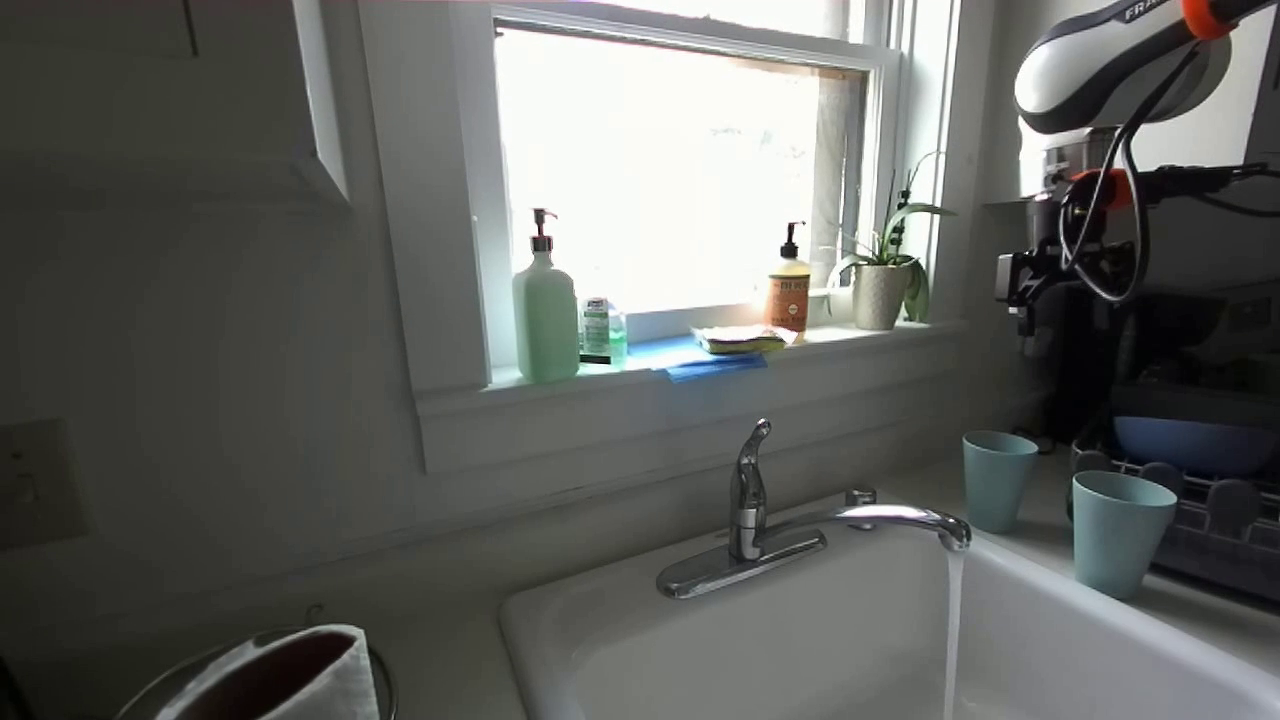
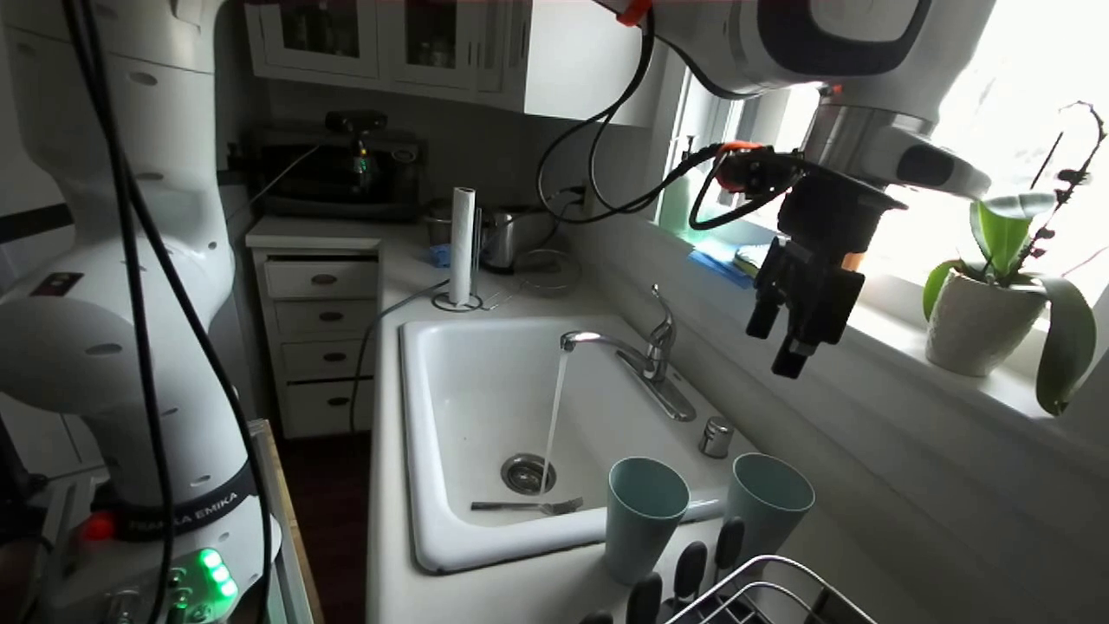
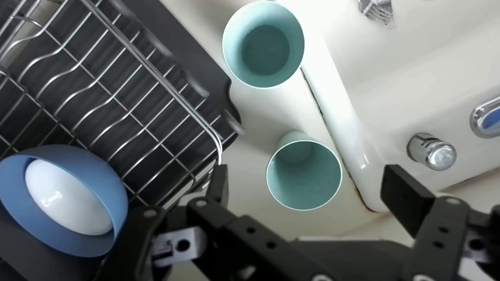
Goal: Get the grey cup in front, put it under the running water and then pour out the contents of the grey cup into the sink
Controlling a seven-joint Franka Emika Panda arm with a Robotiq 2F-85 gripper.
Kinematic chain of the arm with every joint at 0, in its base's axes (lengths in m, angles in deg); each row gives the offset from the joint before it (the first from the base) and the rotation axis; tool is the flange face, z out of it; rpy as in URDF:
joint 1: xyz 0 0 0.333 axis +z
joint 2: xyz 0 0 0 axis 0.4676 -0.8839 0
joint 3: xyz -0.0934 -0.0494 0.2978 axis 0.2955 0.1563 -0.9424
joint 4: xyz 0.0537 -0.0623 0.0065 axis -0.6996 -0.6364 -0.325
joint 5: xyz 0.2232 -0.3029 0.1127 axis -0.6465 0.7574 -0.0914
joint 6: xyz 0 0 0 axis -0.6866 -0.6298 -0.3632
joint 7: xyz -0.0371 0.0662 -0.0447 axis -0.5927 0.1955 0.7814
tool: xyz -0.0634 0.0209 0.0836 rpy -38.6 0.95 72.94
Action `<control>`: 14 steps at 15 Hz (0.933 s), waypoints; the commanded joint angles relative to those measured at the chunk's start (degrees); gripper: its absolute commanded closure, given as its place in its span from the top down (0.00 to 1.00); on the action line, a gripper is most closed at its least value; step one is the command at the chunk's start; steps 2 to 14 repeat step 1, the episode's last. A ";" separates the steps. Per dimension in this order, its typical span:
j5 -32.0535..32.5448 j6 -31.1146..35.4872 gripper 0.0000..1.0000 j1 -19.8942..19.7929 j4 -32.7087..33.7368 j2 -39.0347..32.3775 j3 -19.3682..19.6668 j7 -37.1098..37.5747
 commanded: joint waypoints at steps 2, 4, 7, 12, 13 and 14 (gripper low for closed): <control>-0.03 -0.20 1.00 -0.10 0.30 -0.19 -0.06 -0.06; -0.03 -0.20 1.00 -0.10 0.30 -0.19 -0.06 -0.06; -0.03 -0.20 1.00 -0.10 0.30 -0.19 -0.06 -0.06; -0.03 -0.20 1.00 -0.10 0.30 -0.19 -0.06 -0.06; -0.03 -0.20 1.00 -0.10 0.30 -0.19 -0.06 -0.06; -0.03 -0.20 1.00 -0.10 0.30 -0.19 -0.06 -0.06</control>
